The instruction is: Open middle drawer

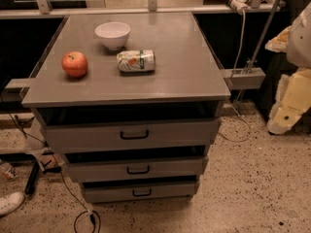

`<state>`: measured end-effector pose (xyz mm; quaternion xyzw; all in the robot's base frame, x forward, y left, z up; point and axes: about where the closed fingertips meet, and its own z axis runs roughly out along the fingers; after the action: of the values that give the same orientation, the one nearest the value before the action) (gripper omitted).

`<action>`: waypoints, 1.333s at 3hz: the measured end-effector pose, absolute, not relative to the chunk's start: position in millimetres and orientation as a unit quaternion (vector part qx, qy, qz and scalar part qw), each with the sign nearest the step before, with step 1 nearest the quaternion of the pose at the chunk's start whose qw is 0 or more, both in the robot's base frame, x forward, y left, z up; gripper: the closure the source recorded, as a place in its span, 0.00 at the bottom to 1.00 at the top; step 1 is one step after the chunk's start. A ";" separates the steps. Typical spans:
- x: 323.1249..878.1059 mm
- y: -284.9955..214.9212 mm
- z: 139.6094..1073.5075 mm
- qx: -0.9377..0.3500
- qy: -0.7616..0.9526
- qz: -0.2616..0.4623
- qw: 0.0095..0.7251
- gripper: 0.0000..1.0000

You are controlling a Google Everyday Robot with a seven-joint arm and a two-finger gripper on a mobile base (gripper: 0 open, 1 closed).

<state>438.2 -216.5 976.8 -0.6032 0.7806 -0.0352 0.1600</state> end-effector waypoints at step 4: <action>411.6 -173.4 877.0 -0.638 0.762 0.002 0.114 0.00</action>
Offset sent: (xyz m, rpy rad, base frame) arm -0.0112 0.0071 -0.0196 -0.0047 0.0363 0.0085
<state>411.6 -173.4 877.0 -0.6380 0.7615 0.0018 0.1143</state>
